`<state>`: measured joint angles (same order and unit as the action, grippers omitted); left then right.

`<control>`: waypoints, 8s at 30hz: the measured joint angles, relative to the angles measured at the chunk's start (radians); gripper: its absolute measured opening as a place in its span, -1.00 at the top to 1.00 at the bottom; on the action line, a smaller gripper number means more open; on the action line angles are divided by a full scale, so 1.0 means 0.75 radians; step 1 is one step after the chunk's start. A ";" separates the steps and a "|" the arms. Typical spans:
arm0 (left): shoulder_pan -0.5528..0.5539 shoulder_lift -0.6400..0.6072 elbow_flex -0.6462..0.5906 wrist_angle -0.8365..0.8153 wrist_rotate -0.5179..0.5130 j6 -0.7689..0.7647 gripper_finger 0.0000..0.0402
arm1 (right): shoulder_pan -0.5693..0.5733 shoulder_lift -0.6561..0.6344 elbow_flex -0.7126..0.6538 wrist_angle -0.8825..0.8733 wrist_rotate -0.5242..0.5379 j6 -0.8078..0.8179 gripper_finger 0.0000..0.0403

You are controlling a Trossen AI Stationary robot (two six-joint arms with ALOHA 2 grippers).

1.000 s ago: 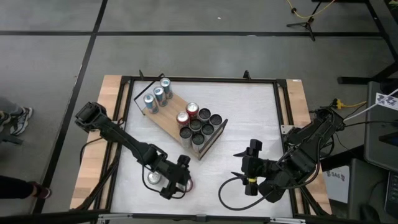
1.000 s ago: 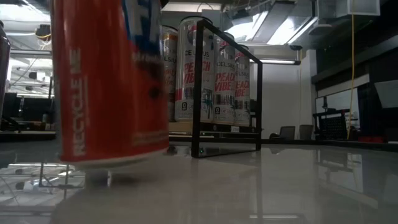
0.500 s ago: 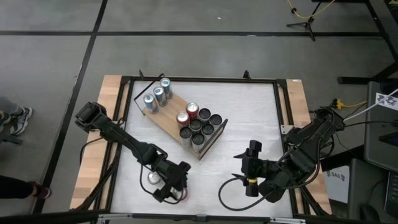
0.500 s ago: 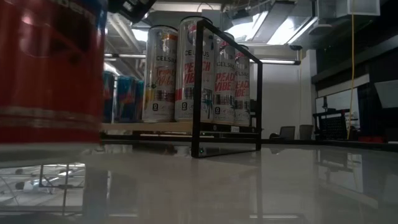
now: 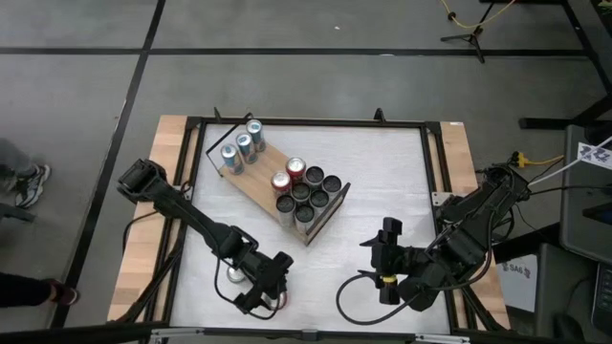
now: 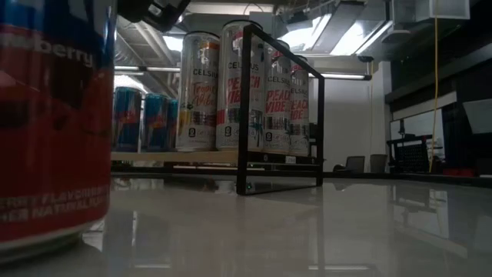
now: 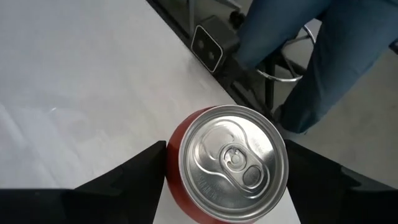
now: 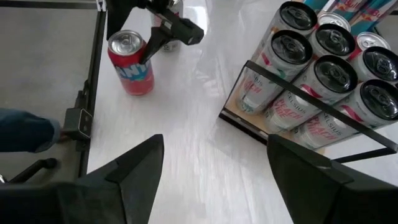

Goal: Place canned beverage on shelf
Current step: Put the red soda can on the shelf aligned with the other red soda cans

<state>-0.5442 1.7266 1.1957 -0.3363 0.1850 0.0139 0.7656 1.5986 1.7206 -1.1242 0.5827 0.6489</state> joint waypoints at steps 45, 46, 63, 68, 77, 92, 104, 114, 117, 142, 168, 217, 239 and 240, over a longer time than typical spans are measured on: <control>-0.008 0.047 -0.005 0.082 -0.209 -0.120 -0.84 | 0.000 0.000 0.000 -0.001 0.001 -0.001 -0.39; -0.008 0.044 -0.005 0.081 -0.206 -0.127 -0.85 | 0.000 0.000 0.000 -0.001 0.001 -0.001 -0.39; -0.008 0.030 0.027 0.085 -0.118 -0.437 -0.86 | 0.000 0.000 0.000 -0.002 0.001 -0.003 -0.39; 0.000 0.030 0.091 0.086 -0.124 -0.431 -0.86 | 0.000 0.000 0.000 -0.001 0.001 -0.003 -0.39; 0.002 0.029 0.246 0.084 -0.128 -0.435 -0.86 | 0.000 0.000 0.000 -0.001 0.001 -0.004 -0.39; -0.199 0.027 0.603 -0.276 -0.953 -0.607 -0.86 | 0.000 0.057 0.000 0.259 -0.018 -0.272 -0.39; -0.331 0.027 0.613 -0.347 -1.104 -0.857 -0.86 | -0.028 0.247 0.000 0.771 -0.072 -0.844 -0.39; -0.391 0.027 0.613 -0.413 -1.097 -1.028 -0.86 | -0.106 0.341 0.000 0.895 -0.148 -0.806 -0.39; -0.396 0.027 0.613 -0.412 -1.097 -1.028 -0.86 | -0.134 0.357 0.000 0.917 -0.268 -0.803 -0.39; -0.396 0.027 0.613 -0.413 -1.097 -1.028 -0.86 | -0.202 0.434 0.000 1.039 -0.726 -0.864 -0.95; -0.400 0.028 0.613 -0.414 -0.997 -1.028 -0.86 | -0.345 0.692 0.000 1.176 -0.734 -0.907 -0.95; -0.401 0.028 0.612 -0.664 -0.999 -1.033 -0.86 | -0.348 0.793 0.000 1.169 -0.315 -0.418 -0.50; -0.401 0.028 0.612 -0.942 -0.999 -1.242 -0.86 | -0.347 0.787 0.004 0.973 -0.081 -0.234 -0.53; -0.401 0.028 0.612 -0.942 -0.999 -1.242 -0.86 | -0.347 0.786 0.004 0.972 -0.090 -0.235 -0.53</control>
<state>-0.8448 1.7477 1.6550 -1.0427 -0.5640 -0.9176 0.5052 2.1883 1.7237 -0.3953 0.5150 0.4723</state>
